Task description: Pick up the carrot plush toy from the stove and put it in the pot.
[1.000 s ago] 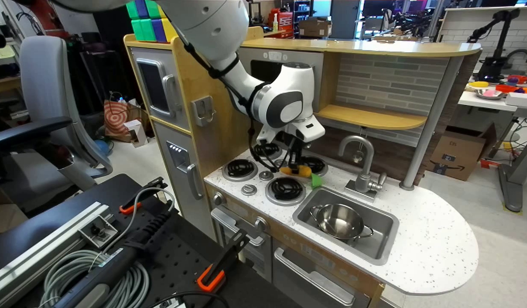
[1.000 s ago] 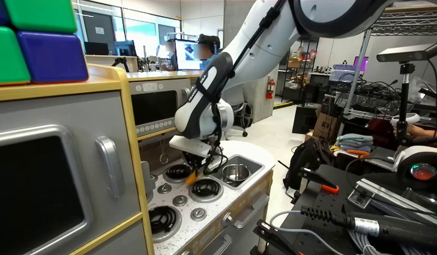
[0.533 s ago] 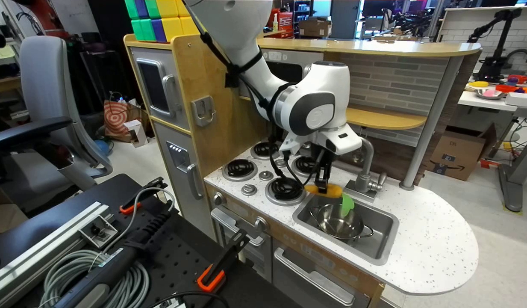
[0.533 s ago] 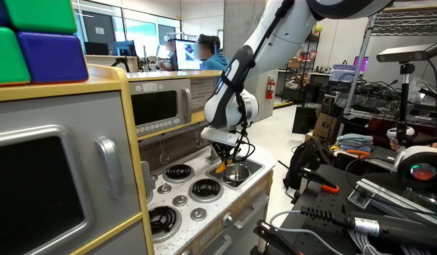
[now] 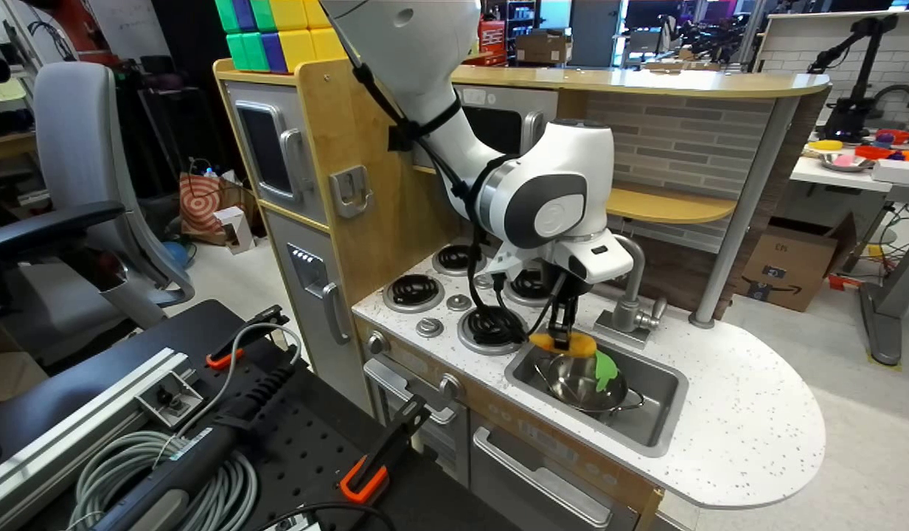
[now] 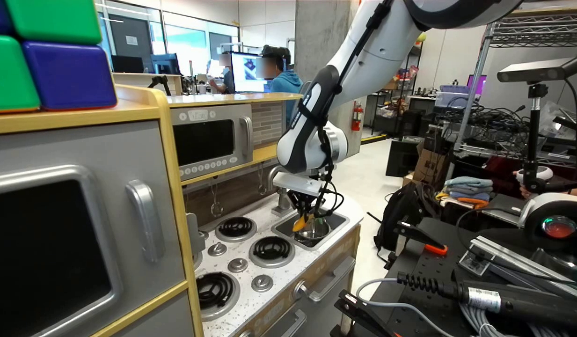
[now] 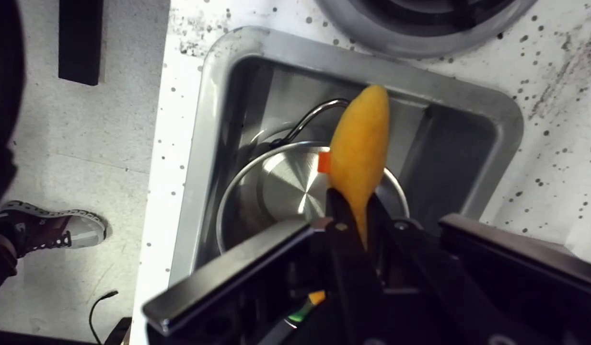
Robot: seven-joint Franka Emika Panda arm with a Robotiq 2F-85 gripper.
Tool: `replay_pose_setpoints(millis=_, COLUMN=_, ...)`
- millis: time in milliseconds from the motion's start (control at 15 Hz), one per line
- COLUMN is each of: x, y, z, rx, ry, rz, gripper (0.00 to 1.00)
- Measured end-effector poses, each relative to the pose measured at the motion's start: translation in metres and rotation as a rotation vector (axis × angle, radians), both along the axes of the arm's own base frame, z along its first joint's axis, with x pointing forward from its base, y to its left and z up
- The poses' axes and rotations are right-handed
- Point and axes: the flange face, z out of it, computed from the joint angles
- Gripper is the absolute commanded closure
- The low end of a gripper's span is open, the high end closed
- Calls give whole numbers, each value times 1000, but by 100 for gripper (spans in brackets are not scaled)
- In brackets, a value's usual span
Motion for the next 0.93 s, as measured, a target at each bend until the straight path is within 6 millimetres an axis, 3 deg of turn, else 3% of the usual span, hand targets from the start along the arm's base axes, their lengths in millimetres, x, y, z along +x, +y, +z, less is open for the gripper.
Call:
replay_pose_setpoints(millis=533, x=-8, y=-11, z=3, rx=-13, ry=-7, rz=1, gripper=6)
replay_pose_setpoints(millis=733, x=-16, y=-8, z=11, rx=4, ry=4, rz=68, gripper=0)
replay_pose_setpoints(millis=933, x=-30, y=-5, z=40, rx=36, ry=5, rz=168, gripper=0)
